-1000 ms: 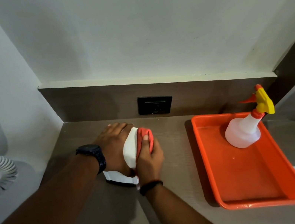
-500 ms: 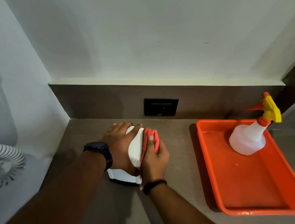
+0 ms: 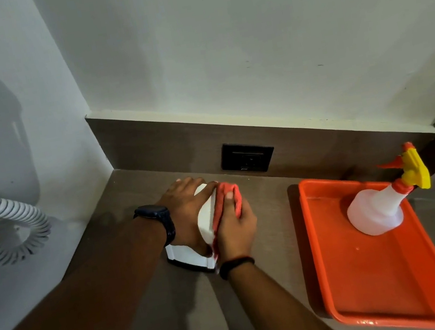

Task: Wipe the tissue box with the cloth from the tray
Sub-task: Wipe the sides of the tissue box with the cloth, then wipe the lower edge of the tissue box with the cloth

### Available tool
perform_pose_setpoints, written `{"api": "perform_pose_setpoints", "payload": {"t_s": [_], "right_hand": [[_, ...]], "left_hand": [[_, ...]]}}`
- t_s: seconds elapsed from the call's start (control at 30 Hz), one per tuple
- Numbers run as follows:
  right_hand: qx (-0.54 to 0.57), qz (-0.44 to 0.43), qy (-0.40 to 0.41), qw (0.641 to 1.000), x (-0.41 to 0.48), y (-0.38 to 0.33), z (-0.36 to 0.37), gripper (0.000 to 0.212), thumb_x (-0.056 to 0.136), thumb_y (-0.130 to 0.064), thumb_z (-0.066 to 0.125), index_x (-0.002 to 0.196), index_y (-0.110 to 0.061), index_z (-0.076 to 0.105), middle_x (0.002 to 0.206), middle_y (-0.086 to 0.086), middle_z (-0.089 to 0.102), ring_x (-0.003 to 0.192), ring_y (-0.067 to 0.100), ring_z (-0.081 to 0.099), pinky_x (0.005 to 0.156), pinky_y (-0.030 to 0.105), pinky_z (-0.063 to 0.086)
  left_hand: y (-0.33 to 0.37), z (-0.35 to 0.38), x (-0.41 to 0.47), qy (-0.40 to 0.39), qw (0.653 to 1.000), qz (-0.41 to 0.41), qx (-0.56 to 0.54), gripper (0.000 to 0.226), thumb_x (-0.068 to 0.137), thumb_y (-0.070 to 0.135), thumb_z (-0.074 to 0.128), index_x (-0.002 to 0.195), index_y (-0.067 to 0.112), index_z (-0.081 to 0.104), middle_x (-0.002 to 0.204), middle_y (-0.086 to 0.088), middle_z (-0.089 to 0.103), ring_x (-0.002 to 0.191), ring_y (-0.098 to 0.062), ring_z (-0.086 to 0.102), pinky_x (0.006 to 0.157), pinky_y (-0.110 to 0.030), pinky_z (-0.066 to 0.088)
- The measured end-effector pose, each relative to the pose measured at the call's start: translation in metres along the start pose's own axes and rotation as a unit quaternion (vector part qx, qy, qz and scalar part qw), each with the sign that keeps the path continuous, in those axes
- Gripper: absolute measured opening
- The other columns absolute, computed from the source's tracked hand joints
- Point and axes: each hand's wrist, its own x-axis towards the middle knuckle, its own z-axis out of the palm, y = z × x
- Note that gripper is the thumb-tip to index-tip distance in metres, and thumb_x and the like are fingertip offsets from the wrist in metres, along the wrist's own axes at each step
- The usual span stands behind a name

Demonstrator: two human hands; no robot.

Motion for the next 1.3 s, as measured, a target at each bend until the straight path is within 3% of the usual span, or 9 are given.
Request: {"api": "perform_pose_setpoints", "payload": {"t_s": [0.13, 0.23, 0.4, 0.57, 0.8, 0.97, 1.13, 1.23, 1.3], "right_hand": [[-0.003, 0.07, -0.002, 0.998, 0.011, 0.01, -0.005, 0.041, 0.098, -0.045, 0.046, 0.12, -0.017, 0.066, 0.118, 0.008, 0.072, 0.109, 0.027, 0.066, 0.1, 0.052, 0.052], [0.02, 0.105, 0.004, 0.994, -0.015, 0.03, -0.009, 0.037, 0.096, -0.052, 0.046, 0.118, -0.029, 0.065, 0.12, 0.0, 0.07, 0.111, 0.022, 0.064, 0.099, 0.046, 0.052], [0.031, 0.031, 0.012, 0.999, -0.021, 0.015, -0.003, 0.029, 0.083, -0.064, 0.053, 0.1, -0.045, 0.066, 0.104, -0.017, 0.07, 0.1, 0.007, 0.066, 0.083, 0.031, 0.057], [-0.004, 0.052, 0.011, 0.999, 0.011, -0.005, -0.002, 0.041, 0.097, -0.043, 0.049, 0.121, -0.015, 0.067, 0.116, 0.007, 0.073, 0.109, 0.025, 0.066, 0.099, 0.046, 0.054], [0.021, 0.048, 0.007, 0.999, -0.027, 0.012, -0.006, 0.028, 0.089, -0.059, 0.051, 0.103, -0.041, 0.068, 0.11, -0.012, 0.073, 0.104, 0.01, 0.067, 0.091, 0.036, 0.056], [-0.034, 0.013, -0.001, 0.999, 0.011, -0.001, -0.001, 0.038, 0.096, -0.046, 0.049, 0.115, -0.018, 0.069, 0.11, 0.004, 0.074, 0.105, 0.022, 0.067, 0.098, 0.051, 0.053], [-0.021, 0.089, -0.002, 0.996, 0.002, 0.015, -0.008, 0.039, 0.096, -0.048, 0.047, 0.118, -0.022, 0.066, 0.116, 0.004, 0.072, 0.108, 0.024, 0.067, 0.098, 0.051, 0.054], [0.019, 0.122, -0.019, 0.992, -0.012, 0.021, -0.02, 0.031, 0.097, -0.046, 0.048, 0.111, -0.026, 0.066, 0.11, 0.001, 0.072, 0.1, 0.02, 0.068, 0.085, 0.04, 0.061], [0.078, 0.149, -0.029, 0.985, -0.013, 0.013, -0.029, 0.025, 0.098, -0.039, 0.05, 0.111, -0.024, 0.065, 0.103, 0.001, 0.071, 0.088, 0.014, 0.068, 0.058, 0.022, 0.06]], "left_hand": [[0.003, 0.0, 0.002, -0.008, 1.0, -0.009, 0.02, 0.134, 0.031, 0.077, 0.068, 0.14, 0.034, 0.002, 0.149, -0.008, 0.026, 0.136, -0.03, 0.021, 0.116, -0.046, 0.014], [0.003, -0.001, 0.004, -0.011, 0.999, -0.013, 0.028, 0.136, 0.03, 0.078, 0.067, 0.141, 0.033, 0.002, 0.15, -0.008, 0.024, 0.137, -0.031, 0.019, 0.116, -0.046, 0.012], [0.001, -0.002, 0.003, -0.014, 1.0, -0.001, 0.009, 0.136, 0.037, 0.077, 0.072, 0.144, 0.03, 0.003, 0.15, -0.01, 0.025, 0.138, -0.03, 0.02, 0.116, -0.046, 0.01], [0.001, 0.003, 0.002, 0.012, 0.999, -0.004, 0.03, 0.136, 0.031, 0.077, 0.069, 0.142, 0.031, 0.005, 0.147, -0.008, 0.03, 0.135, -0.029, 0.025, 0.116, -0.046, 0.017], [-0.001, 0.001, 0.004, -0.004, 1.0, 0.001, 0.012, 0.136, 0.036, 0.076, 0.071, 0.144, 0.027, 0.005, 0.148, -0.009, 0.027, 0.136, -0.029, 0.023, 0.115, -0.044, 0.011], [0.001, 0.001, 0.001, 0.011, 1.0, -0.002, 0.028, 0.135, 0.036, 0.076, 0.07, 0.145, 0.026, 0.007, 0.15, -0.008, 0.027, 0.137, -0.029, 0.022, 0.116, -0.046, 0.015], [0.003, 0.005, 0.003, 0.019, 0.999, -0.005, 0.037, 0.136, 0.035, 0.077, 0.07, 0.144, 0.027, 0.006, 0.15, -0.009, 0.026, 0.137, -0.03, 0.021, 0.116, -0.046, 0.013], [0.001, 0.005, 0.003, 0.021, 0.999, -0.014, 0.029, 0.138, 0.031, 0.08, 0.066, 0.144, 0.027, 0.006, 0.149, -0.008, 0.026, 0.136, -0.03, 0.022, 0.115, -0.046, 0.014], [0.001, 0.003, 0.002, 0.013, 1.0, -0.017, 0.018, 0.139, 0.03, 0.081, 0.066, 0.144, 0.027, 0.007, 0.149, -0.008, 0.027, 0.136, -0.03, 0.022, 0.115, -0.047, 0.016]]}}
